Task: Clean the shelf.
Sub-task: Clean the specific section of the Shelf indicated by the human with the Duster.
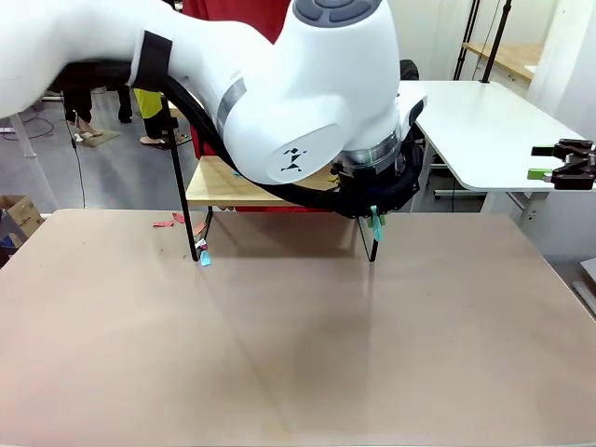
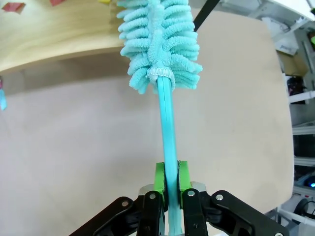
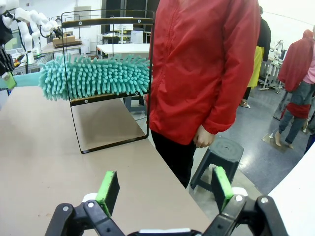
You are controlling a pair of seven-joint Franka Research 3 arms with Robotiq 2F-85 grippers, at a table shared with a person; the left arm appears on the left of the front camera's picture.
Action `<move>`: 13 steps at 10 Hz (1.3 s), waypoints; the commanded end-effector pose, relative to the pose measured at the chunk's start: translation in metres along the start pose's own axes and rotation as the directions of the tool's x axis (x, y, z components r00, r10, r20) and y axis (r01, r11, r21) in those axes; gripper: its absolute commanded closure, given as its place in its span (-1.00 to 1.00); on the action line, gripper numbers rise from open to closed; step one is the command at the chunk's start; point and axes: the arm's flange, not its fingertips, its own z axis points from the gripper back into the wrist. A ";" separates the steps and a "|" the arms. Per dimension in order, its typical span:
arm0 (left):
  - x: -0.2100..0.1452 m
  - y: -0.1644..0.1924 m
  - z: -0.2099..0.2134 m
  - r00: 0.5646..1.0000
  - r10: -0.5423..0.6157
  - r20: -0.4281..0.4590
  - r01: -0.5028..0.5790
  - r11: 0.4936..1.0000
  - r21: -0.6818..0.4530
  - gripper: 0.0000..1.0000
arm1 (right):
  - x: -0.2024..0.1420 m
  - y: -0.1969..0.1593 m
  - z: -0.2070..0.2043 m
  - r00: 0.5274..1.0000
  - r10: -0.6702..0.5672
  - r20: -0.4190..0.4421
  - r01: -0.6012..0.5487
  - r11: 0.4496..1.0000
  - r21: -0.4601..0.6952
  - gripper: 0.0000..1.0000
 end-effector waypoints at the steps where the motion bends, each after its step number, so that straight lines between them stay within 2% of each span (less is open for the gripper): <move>1: 0.006 -0.010 -0.005 0.999 0.042 0.010 -0.042 0.998 0.053 0.74 | 0.007 0.000 -0.001 1.000 -0.011 -0.013 0.011 1.000 -0.002 -1.00; 2: 0.009 -0.010 -0.004 0.997 0.075 -0.015 -0.074 0.995 0.064 0.74 | 0.007 0.000 -0.001 1.000 -0.011 -0.013 0.011 1.000 -0.002 -1.00; 3: 0.001 0.000 -0.005 1.000 0.010 -0.011 -0.009 1.000 0.018 0.74 | 0.007 0.000 -0.001 1.000 -0.011 -0.013 0.011 1.000 -0.002 -1.00; 4: 0.001 0.000 -0.005 1.000 0.010 -0.011 -0.009 1.000 0.018 0.74 | 0.007 0.000 -0.001 1.000 -0.011 -0.013 0.011 1.000 -0.002 -1.00; 5: 0.005 -0.001 -0.006 0.999 0.025 -0.019 -0.025 0.999 0.037 0.74 | 0.007 0.000 -0.001 1.000 -0.011 -0.013 0.011 1.000 -0.002 -1.00; 7: 0.011 0.014 -0.011 0.995 0.022 -0.100 -0.013 0.996 0.086 0.74 | 0.007 0.000 -0.001 1.000 -0.011 -0.013 0.011 1.000 -0.002 -1.00; 8: 0.014 0.021 -0.009 0.994 0.024 -0.104 -0.012 0.994 0.108 0.74 | 0.007 0.000 -0.001 1.000 -0.011 -0.013 0.011 1.000 -0.002 -1.00; 11: 0.023 0.053 0.003 0.992 0.071 -0.100 -0.057 0.989 0.137 0.74 | 0.007 0.000 -0.001 1.000 -0.011 -0.013 0.011 1.000 -0.002 -1.00; 13: 0.033 0.082 0.008 0.989 0.073 -0.131 -0.051 0.986 0.160 0.74 | 0.007 0.000 -0.001 1.000 -0.011 -0.013 0.011 1.000 -0.002 -1.00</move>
